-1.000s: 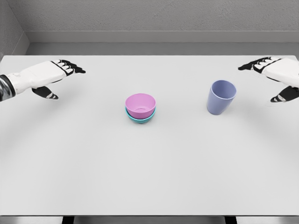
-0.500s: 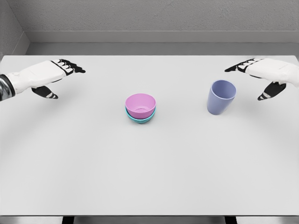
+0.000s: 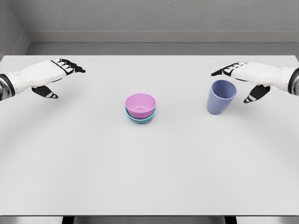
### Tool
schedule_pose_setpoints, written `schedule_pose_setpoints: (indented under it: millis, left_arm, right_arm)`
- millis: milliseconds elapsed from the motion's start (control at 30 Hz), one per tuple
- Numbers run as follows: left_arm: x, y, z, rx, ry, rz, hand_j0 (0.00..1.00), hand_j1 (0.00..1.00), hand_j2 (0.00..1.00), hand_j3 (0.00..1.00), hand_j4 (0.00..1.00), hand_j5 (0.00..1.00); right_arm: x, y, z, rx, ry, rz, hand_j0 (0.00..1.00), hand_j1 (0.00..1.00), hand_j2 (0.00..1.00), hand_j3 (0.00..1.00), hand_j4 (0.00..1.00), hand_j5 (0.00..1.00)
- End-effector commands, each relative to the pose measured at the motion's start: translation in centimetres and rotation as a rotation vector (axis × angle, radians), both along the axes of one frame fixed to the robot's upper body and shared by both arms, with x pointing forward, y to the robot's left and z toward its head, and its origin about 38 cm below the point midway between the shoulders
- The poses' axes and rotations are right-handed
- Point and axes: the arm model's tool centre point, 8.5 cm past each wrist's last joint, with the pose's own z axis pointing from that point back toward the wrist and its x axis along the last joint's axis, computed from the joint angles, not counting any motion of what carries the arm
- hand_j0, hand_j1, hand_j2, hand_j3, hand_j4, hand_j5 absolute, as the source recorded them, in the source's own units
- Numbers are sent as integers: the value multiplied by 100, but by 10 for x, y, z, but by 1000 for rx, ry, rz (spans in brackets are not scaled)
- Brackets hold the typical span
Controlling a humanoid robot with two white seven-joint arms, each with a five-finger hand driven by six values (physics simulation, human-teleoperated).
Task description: Stacking bowl and cup with both arms
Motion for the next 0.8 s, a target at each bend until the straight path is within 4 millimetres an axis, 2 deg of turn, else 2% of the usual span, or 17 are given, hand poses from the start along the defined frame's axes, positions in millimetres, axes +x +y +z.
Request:
schedule_pose_setpoints:
  millis: [0,233,333,467,767]
  left_arm:
    - [0,0,1,-5,-1,2,100,100,100,100,100,100]
    - [0,0,2,-3,-4,0,100,100,100,100,100,100]
    - [0,0,2,-3,-4,0,100,100,100,100,100,100]
    - [0,-2,1,-3,-4,-2,100,100,100,100,100,100]
    - [0,0,1,2,-4,-1,100,100,100,100,100,100]
  right_arm:
    - [1,5,-6,7,16,2,100,100,100,100,100,100]
    - [13,-5,-23,10,63,-54,100,100,100,100,100,100]
    - [14,-3,-29,10,77,-54,100,100,100,100,100,100]
    - [22,8,-24,10,66,-35,100,100,100,100,100,100]
    - [23,10,-28,8,76,-33,100,100,100,100,100,100]
